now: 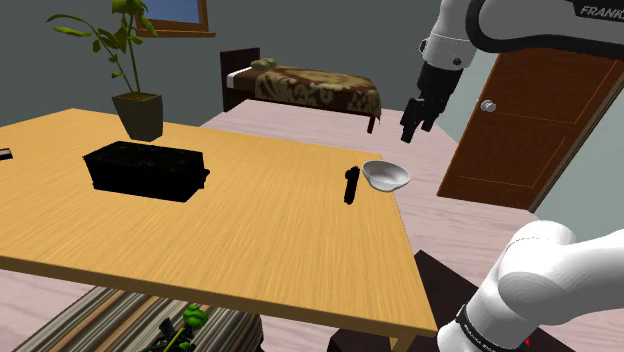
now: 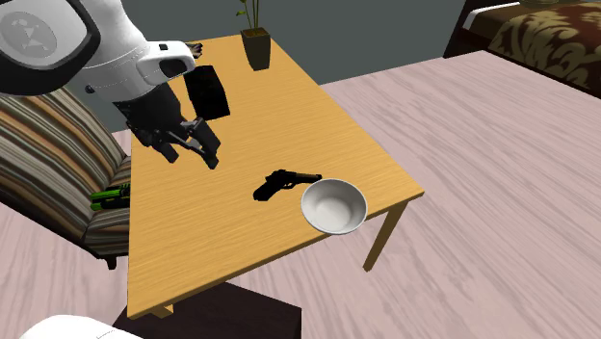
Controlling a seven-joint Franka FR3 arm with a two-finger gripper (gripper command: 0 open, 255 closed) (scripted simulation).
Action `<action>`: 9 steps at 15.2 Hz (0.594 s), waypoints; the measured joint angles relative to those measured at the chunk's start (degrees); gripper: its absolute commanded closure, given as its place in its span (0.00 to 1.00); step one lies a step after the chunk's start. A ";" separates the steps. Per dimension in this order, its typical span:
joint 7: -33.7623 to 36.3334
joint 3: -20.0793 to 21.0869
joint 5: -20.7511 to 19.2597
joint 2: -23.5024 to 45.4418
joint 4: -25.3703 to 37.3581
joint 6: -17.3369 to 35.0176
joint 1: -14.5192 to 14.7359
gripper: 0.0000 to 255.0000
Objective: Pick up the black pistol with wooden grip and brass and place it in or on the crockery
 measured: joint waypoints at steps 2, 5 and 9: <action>0.48 0.16 -0.11 0.98 0.24 0.43 -0.23 0.00; 3.40 1.20 -0.63 6.54 1.45 2.95 -1.40 0.00; 7.90 2.49 -1.85 15.09 3.52 6.63 -3.22 0.00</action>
